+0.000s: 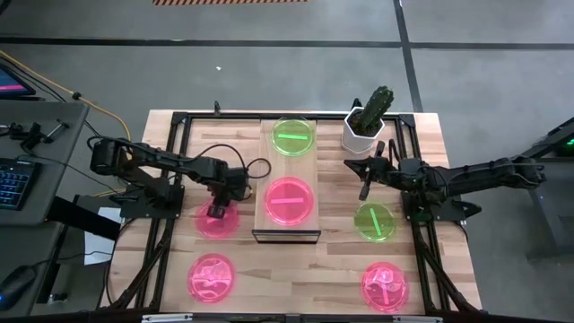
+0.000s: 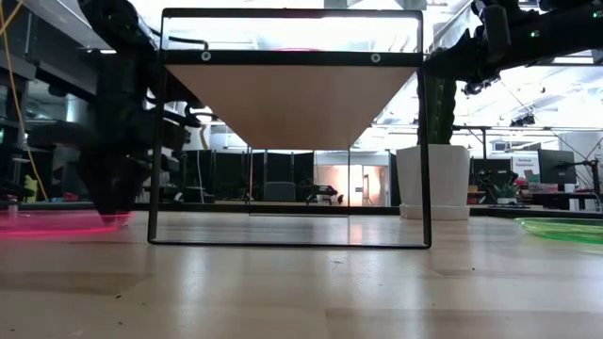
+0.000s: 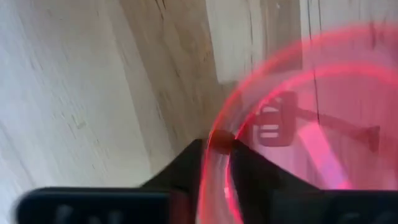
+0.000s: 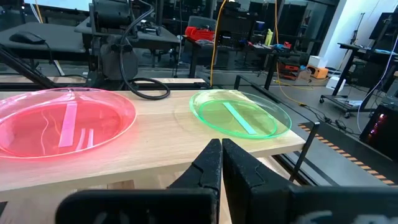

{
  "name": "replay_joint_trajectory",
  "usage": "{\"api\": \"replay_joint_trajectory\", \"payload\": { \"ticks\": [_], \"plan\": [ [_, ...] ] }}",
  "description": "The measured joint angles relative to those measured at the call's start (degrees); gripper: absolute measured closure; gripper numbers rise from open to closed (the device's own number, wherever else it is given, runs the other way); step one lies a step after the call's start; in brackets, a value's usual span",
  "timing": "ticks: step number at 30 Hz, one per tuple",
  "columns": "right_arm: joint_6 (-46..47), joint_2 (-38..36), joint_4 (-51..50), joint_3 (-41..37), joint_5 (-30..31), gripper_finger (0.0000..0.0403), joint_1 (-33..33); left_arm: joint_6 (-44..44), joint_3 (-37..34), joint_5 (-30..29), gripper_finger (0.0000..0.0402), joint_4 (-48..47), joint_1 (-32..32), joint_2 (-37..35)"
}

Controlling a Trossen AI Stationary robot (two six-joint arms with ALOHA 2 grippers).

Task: Place and stack plates onto a shelf
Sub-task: Stack the pink plate on top of the pink plate on the shelf

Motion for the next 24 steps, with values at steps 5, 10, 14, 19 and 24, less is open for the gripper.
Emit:
{"api": "replay_joint_trajectory", "payload": {
  "ticks": [5, 10, 14, 19, 24],
  "plan": [
    [0.0, 0.0, 0.0, 0.0, 0.0, 0.0403, 0.0, 0.1, 0.24, 0.31, 0.0392, -2.1, 0.64, -0.33],
    [0.0, 0.0, 0.01, 0.0, 0.0, 0.0403, 0.0, 0.02, 4.34, -1.16, 0.04, -8.43, 0.85, -1.95],
    [-0.01, -0.02, 0.04, 0.0, 0.0, 0.0403, 0.0, -0.17, 8.97, -4.49, 0.0401, -15.64, 0.94, -3.93],
    [-0.02, -0.02, 0.02, 0.0, 0.0, 0.0403, 0.0, -2.92, 16.15, -12.96, 0.0401, -25.38, 2.37, -6.54],
    [-0.01, -0.02, 0.02, 0.0, 0.0, 0.0403, 0.0, -6.59, 23.64, -25.0, 0.0401, -32.11, 3.8, -9.78]
  ]
}}
